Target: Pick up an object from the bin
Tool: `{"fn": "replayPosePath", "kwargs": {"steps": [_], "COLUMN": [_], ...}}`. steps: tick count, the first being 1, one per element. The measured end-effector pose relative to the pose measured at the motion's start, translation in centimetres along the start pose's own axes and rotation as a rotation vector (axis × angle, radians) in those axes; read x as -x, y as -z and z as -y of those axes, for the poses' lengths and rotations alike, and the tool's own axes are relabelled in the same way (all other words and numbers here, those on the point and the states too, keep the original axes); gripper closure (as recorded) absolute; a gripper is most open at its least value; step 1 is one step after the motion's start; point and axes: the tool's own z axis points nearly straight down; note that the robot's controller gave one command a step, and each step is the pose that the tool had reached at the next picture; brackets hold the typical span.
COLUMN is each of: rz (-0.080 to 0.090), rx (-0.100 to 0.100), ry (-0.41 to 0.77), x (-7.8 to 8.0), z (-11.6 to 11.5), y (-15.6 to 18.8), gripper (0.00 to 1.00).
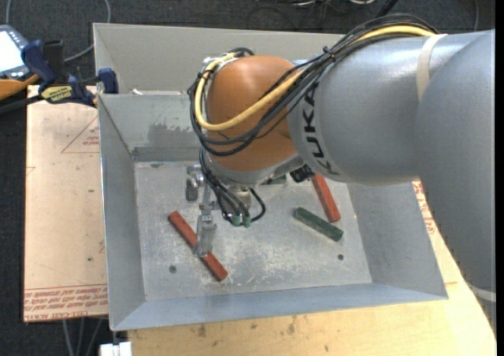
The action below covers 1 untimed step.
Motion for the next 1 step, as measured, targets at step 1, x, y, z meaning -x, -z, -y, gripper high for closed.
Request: {"fn": "replayPosePath", "kwargs": {"steps": [1], "rz": [0.009], "rx": [0.001], "ry": [0.295], "x": [0.57], "z": [-0.37], "y": [-11.48], "gripper": [0.0]}}
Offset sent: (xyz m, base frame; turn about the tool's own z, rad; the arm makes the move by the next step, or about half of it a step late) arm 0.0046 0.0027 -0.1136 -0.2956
